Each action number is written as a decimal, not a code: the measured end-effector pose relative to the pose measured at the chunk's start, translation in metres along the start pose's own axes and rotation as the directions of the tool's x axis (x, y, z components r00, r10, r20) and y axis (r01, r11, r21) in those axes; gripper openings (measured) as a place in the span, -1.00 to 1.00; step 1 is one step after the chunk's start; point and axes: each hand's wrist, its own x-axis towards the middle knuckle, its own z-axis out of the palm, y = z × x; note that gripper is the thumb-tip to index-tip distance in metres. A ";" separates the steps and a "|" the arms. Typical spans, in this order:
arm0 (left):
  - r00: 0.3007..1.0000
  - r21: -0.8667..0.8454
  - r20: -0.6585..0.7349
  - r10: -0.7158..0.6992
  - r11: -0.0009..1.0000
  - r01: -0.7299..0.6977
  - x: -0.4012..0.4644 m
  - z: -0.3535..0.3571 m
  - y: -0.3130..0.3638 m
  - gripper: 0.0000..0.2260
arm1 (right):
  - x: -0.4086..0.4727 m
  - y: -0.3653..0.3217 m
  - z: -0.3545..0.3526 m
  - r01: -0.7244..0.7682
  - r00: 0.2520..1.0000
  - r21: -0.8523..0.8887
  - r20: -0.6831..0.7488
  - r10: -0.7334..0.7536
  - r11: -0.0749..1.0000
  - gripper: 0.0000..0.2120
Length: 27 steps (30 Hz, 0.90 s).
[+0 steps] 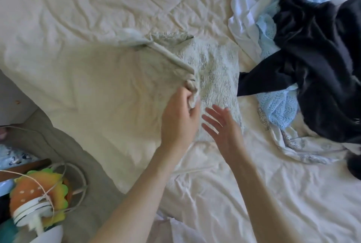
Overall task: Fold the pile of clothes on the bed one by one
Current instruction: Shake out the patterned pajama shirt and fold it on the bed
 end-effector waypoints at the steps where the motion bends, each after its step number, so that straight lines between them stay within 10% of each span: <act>1: 0.993 0.024 0.087 0.084 0.996 -0.086 -0.004 0.019 0.010 -0.89 | 0.000 -0.006 -0.015 0.016 0.999 0.073 -0.041 -0.014 0.997 -0.62; 6: 0.745 0.365 0.666 0.031 0.858 -0.362 -0.039 0.078 -0.017 -0.51 | 0.002 -0.014 -0.060 0.019 0.993 0.006 -0.117 -0.018 1.000 -0.57; 13: 0.851 0.481 0.523 0.048 0.808 -0.341 -0.054 0.030 -0.083 -0.50 | 0.022 -0.001 -0.069 -0.054 0.918 -0.174 -0.395 -0.019 0.983 -0.90; 22: 0.761 0.424 0.620 0.192 0.734 -0.531 -0.063 0.026 -0.112 -0.38 | 0.020 0.031 -0.095 -0.201 0.828 -0.228 -0.559 0.042 0.953 -0.97; 27: 0.738 0.519 0.669 0.089 0.655 -0.549 -0.061 0.028 -0.115 -0.29 | 0.033 0.024 -0.095 -0.205 0.896 -0.085 -0.417 0.153 0.975 -0.91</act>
